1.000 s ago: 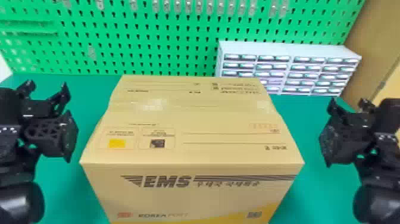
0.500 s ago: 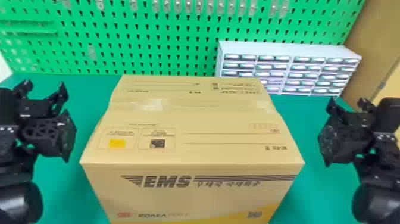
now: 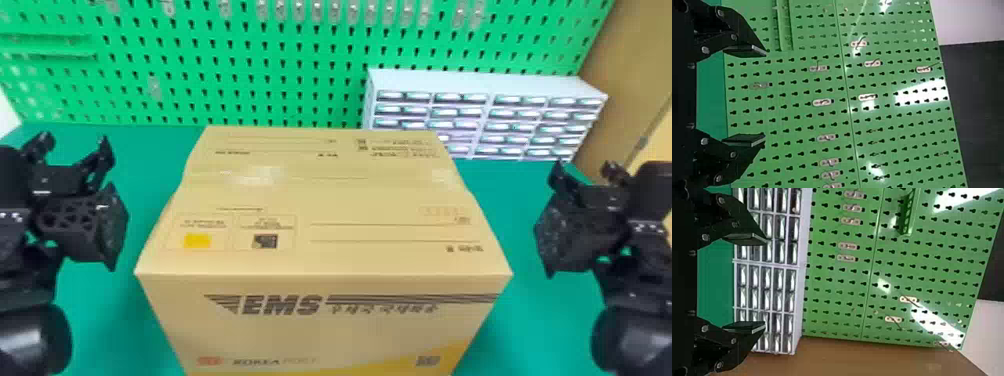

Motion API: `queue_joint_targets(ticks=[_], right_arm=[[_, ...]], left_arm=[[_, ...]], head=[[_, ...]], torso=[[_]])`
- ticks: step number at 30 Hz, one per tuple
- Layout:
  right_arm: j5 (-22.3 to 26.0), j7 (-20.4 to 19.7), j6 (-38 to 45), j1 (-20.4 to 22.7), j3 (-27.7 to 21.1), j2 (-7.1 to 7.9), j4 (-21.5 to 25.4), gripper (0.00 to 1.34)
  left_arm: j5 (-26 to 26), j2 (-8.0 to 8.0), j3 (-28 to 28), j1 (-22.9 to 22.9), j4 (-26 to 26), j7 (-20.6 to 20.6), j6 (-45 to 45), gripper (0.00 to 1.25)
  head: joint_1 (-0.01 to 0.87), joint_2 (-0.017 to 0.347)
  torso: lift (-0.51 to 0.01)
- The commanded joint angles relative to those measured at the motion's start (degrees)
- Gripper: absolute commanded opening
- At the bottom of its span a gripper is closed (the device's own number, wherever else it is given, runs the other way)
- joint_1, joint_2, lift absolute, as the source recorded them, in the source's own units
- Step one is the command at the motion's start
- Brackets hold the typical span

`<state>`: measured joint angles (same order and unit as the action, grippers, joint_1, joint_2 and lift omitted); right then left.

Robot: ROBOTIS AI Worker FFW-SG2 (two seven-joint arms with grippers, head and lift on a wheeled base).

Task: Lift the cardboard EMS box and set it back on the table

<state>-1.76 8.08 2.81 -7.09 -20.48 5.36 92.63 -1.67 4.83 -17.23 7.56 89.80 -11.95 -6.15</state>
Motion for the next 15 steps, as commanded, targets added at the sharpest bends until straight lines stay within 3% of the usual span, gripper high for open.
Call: queue_joint_targets(ticks=[1, 15], right_arm=[[0.0, 0.0, 0.0, -0.21, 0.0, 0.0, 0.01, 0.83], [-0.53, 0.0, -0.09, -0.56, 0.09, -0.53, 0.01, 0.83]], left_arm=[[0.0, 0.0, 0.09, 0.0, 0.02, 0.0, 0.0, 0.76], [-0.09, 0.0, -0.09, 0.09, 0.55, 0.0, 0.0, 0.77]], head=[[0.678, -0.014], [0.678, -0.014]], torso=[[-0.093], [-0.093]])
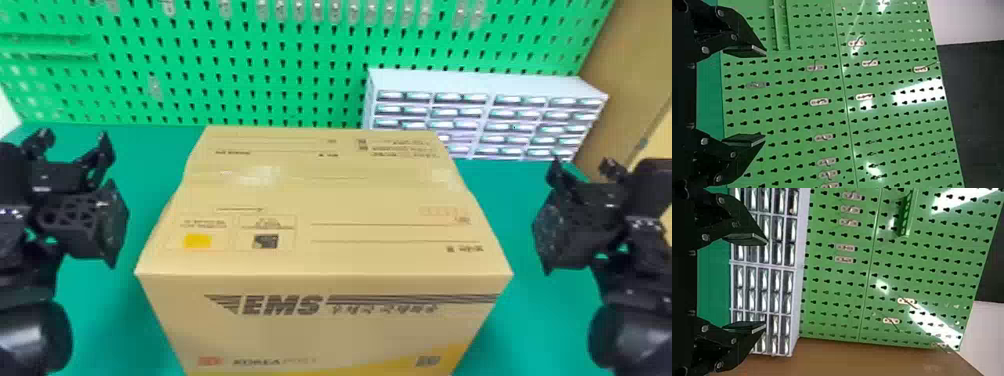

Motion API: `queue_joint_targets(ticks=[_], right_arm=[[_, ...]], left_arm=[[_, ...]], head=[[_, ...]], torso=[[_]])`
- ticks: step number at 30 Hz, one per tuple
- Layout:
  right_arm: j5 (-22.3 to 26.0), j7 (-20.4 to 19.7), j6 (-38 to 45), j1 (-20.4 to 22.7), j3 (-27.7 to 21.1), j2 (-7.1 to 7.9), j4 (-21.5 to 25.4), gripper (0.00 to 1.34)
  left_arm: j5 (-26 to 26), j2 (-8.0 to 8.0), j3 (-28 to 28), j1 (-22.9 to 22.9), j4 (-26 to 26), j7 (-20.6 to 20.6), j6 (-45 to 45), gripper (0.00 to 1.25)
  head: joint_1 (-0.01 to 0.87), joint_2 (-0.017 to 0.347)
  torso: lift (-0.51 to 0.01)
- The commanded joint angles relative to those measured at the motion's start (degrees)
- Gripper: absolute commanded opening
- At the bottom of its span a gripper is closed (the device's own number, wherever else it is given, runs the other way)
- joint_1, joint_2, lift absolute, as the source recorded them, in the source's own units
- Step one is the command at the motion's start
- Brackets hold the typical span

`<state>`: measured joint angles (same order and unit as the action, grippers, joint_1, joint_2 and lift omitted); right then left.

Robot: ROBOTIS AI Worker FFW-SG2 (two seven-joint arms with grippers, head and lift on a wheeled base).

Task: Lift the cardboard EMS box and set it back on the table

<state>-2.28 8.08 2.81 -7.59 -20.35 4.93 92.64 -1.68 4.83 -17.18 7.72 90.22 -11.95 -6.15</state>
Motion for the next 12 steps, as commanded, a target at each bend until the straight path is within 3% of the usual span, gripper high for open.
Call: queue_joint_targets(ticks=[1, 12], right_arm=[[-0.01, 0.0, 0.0, -0.15, -0.04, -0.1, 0.09, 0.83], [-0.01, 0.0, -0.09, -0.15, -0.12, -0.01, 0.09, 0.83]], left_arm=[[-0.07, 0.0, -0.13, 0.01, 0.13, 0.0, 0.0, 0.77], [-0.07, 0.0, 0.13, -0.08, 0.13, 0.09, 0.0, 0.77]], head=[[0.678, -0.014], [0.678, -0.014]], torso=[[-0.093], [-0.093]])
